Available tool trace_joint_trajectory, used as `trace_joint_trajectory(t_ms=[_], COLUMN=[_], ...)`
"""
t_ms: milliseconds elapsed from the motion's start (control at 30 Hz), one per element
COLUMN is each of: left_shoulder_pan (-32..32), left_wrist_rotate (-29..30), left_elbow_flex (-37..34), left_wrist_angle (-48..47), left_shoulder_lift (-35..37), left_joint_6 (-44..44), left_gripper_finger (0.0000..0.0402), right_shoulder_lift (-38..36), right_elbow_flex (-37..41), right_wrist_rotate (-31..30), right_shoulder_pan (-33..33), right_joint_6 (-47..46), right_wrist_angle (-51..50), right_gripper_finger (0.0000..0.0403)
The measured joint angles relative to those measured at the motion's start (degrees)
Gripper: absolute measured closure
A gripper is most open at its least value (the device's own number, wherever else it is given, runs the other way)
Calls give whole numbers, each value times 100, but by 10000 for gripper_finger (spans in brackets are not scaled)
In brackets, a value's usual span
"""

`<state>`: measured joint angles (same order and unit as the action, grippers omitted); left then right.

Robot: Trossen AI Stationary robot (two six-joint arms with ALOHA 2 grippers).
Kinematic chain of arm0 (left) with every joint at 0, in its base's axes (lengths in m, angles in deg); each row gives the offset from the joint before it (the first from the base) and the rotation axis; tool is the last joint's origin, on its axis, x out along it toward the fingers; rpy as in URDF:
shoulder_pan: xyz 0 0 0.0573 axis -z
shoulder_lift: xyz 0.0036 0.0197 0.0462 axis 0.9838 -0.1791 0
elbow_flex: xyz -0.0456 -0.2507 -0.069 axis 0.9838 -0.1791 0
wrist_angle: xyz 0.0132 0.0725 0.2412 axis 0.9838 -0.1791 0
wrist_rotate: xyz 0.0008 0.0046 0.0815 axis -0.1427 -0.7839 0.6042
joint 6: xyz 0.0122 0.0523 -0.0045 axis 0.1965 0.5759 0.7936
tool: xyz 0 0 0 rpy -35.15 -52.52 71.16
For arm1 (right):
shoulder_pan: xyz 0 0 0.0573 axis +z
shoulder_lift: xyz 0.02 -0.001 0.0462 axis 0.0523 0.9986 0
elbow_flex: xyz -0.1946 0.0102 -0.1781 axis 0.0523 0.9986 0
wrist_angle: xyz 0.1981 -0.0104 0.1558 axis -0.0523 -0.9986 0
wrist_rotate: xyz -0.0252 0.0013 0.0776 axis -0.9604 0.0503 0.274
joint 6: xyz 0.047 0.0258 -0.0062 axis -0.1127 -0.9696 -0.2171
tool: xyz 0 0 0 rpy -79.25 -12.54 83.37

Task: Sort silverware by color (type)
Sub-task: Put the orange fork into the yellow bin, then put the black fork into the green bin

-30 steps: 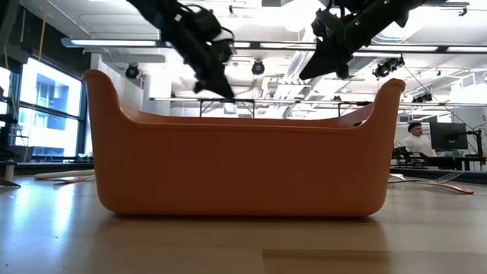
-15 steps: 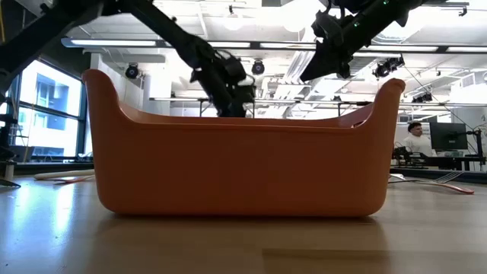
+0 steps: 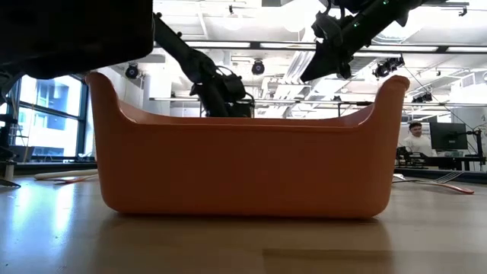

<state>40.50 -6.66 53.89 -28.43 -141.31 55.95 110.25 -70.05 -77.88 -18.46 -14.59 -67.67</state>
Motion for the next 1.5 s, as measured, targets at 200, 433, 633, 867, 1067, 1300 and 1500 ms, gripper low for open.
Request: trace_joint_trajectory(t_ms=[200,433,633,867,1067,1300,1500], left_shoulder_pan=[-22,-60,107,506,793,1023,1088], left_wrist_rotate=[9,-152,-1161,-632,-285,410,603], left_elbow_flex=[0,-2,-1098,-3661,-5407,-6607,-6939], left_wrist_angle=[-66,-282,762,3072,4093,4250,4250], left_shoulder_lift=[86,582,1616,3262,4610,5720,6238], left_joint_6=[0,-25,-621,-1666,-2568,-3137,-3334], left_gripper_finger=[351,365,397,401,401,401,401], right_shoulder_lift=[0,2,2,2,32,45,115], right_elbow_flex=[0,0,-2,-9,36,1036,1544], right_wrist_rotate=[1,4,37,1101,1085,996,733], right_shoulder_pan=[0,-4,4,266,959,1414,1445], right_joint_6=[20,46,7,-301,-265,13,-47], right_wrist_angle=[0,-8,-11,-528,-2675,-2919,-2424], right_gripper_finger=[403,403,403,403,381,311,289])
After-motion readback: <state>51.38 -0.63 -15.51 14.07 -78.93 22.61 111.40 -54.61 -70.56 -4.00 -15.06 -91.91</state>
